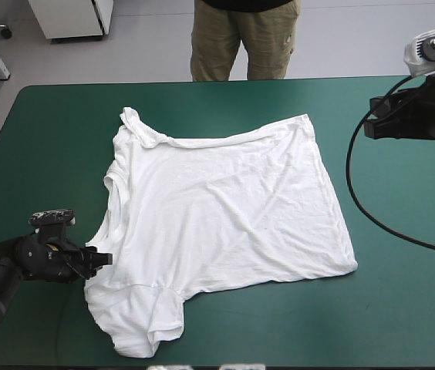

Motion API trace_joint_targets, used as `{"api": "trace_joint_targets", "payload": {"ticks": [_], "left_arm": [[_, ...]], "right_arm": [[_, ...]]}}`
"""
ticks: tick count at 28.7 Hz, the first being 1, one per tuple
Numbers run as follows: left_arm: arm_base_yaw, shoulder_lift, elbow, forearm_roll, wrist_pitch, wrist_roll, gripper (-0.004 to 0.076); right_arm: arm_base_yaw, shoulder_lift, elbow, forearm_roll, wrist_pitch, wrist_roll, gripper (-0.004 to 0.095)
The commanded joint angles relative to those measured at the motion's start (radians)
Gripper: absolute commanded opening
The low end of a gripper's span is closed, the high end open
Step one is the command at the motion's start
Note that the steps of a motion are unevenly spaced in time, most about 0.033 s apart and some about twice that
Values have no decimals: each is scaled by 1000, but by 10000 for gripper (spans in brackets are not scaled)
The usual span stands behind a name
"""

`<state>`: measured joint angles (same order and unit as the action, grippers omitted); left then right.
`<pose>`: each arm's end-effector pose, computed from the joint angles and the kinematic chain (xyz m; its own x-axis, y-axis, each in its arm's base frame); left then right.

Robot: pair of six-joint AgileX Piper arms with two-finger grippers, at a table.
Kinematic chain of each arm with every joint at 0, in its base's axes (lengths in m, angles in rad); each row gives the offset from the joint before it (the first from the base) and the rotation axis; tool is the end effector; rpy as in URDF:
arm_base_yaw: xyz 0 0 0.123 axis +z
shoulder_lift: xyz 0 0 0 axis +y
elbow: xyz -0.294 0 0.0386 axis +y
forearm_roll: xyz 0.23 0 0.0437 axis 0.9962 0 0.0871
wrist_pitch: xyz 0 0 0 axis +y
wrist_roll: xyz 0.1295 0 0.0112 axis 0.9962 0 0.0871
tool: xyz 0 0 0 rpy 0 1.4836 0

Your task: Fold the cloth

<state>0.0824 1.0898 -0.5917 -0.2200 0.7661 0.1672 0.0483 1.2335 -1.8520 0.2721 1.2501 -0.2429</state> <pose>0.1728 -0.0055 0.2119 -0.9157 -0.0683 -0.3959 -0.0150 0.9906 -0.1361 0.2075 0.0432 0.5182 -0.4603 -0.1719 -0.8710 -0.3413 0.9399 -0.0051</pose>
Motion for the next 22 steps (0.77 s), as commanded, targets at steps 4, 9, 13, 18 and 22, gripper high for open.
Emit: {"api": "trace_joint_targets", "payload": {"ticks": [4, 9, 13, 18, 22], "left_arm": [[-1, 179, -21, -38, -137, 8, 411], [-3, 281, -21, -122, -151, 70, 283], [-3, 308, -26, -144, -149, 135, -3], [73, 304, -109, -91, -105, 83, -9], [166, 306, -232, -15, -65, 71, -9]], "right_arm": [[-8, -25, -17, 21, -5, -7, 418], [-8, -25, -17, 21, -5, -9, 417], [-8, -25, -17, 22, -3, -11, 413], [-8, -25, -17, 32, -3, -15, 413], [-8, -23, -17, 148, -28, -43, 413]]}}
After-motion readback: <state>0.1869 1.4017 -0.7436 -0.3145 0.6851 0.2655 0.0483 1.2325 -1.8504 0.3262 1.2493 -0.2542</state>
